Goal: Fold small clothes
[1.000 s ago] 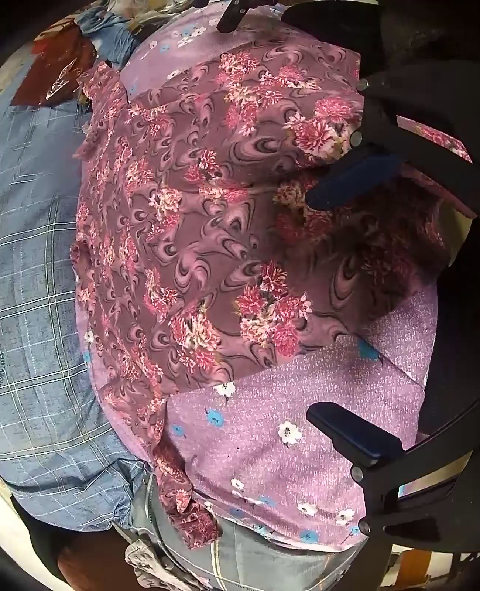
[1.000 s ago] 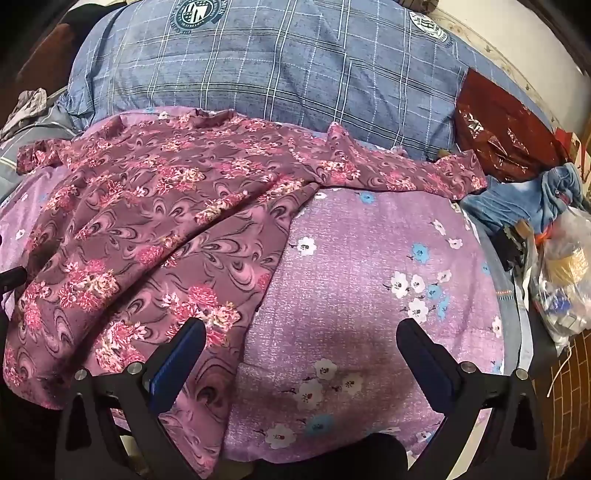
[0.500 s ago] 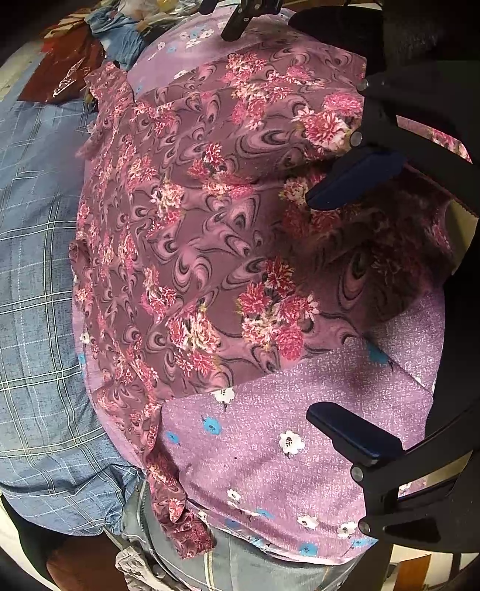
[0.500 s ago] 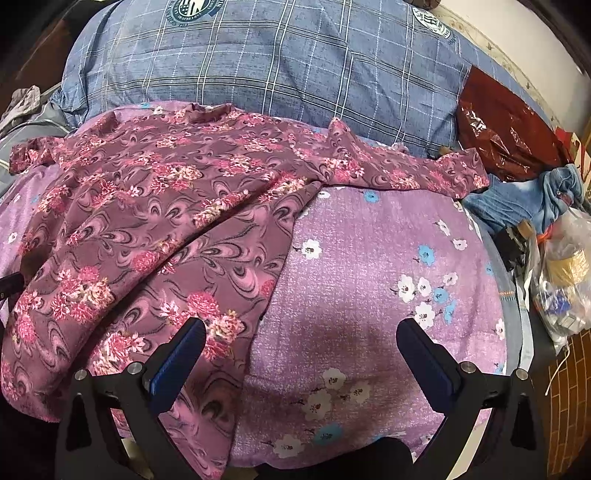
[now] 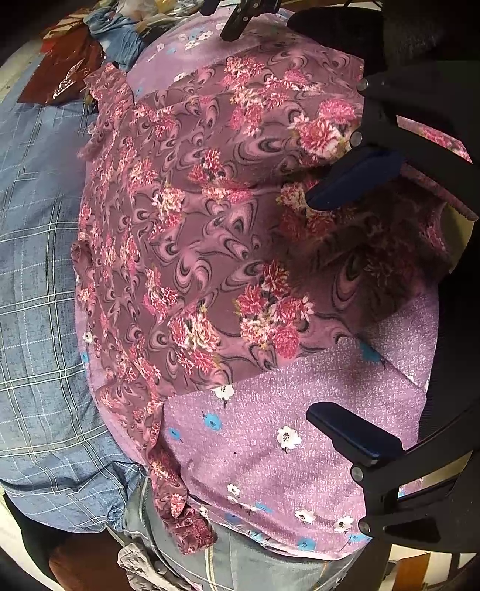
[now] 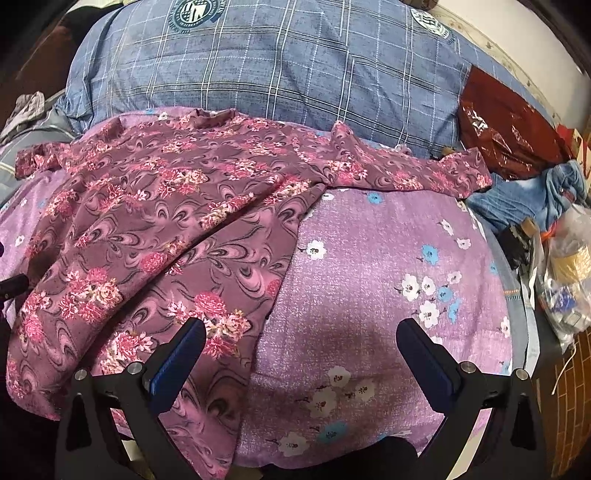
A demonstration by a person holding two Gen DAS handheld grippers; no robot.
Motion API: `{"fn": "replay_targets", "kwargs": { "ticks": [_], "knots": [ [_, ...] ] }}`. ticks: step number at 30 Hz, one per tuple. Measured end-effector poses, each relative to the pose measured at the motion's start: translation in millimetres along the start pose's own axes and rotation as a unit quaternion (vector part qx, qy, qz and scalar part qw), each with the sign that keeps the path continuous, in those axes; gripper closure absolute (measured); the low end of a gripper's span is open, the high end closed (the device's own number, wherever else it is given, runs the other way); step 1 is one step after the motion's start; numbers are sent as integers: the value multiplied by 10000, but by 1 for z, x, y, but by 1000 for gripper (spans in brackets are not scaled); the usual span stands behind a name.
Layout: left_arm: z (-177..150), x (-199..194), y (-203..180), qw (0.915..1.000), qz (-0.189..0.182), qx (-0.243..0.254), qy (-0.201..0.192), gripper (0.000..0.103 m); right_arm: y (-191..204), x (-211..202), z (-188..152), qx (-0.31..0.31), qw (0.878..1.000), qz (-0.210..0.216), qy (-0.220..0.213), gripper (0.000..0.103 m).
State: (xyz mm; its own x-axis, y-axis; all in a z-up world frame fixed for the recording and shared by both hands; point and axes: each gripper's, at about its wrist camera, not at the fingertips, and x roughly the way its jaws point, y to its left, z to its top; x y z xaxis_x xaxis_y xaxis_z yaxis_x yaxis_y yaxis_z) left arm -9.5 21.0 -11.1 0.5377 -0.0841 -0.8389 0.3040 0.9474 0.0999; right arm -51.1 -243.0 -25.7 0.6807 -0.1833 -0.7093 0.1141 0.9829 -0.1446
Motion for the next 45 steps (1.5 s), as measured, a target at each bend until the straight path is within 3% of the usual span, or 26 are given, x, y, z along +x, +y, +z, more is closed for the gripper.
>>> {"fn": "replay_targets", "kwargs": {
  "ticks": [13,27,34,37,40,42,43,44,45],
  "knots": [
    [0,-6,-9,10000,-52,59,52,0,-3,-5,-6,73,9998,177,-63,0],
    [5,1,9,9992,-106,-317,221,0,-8,1,-8,195,9992,339,35,1],
    [-2,14,45,9936,-88,-992,528,0,-6,17,-22,154,9910,1182,606,8],
    [-10,29,37,9904,-398,-978,889,0,0,26,-29,246,9826,1631,857,15],
    [-19,45,22,9851,-765,-914,1238,0,13,34,-35,174,9730,2006,1131,34],
    [-22,43,18,9857,-820,-992,1088,9,20,35,-38,35,9709,2067,1207,62],
    [-21,40,18,9864,-847,-978,1018,27,20,33,-38,6,9708,2075,1199,75],
    [-18,33,18,9877,-898,-907,900,75,19,32,-38,18,9696,2131,1201,100],
    [-15,29,19,9887,-879,-855,867,100,17,31,-38,70,9688,2172,1195,99]
  ]
}}
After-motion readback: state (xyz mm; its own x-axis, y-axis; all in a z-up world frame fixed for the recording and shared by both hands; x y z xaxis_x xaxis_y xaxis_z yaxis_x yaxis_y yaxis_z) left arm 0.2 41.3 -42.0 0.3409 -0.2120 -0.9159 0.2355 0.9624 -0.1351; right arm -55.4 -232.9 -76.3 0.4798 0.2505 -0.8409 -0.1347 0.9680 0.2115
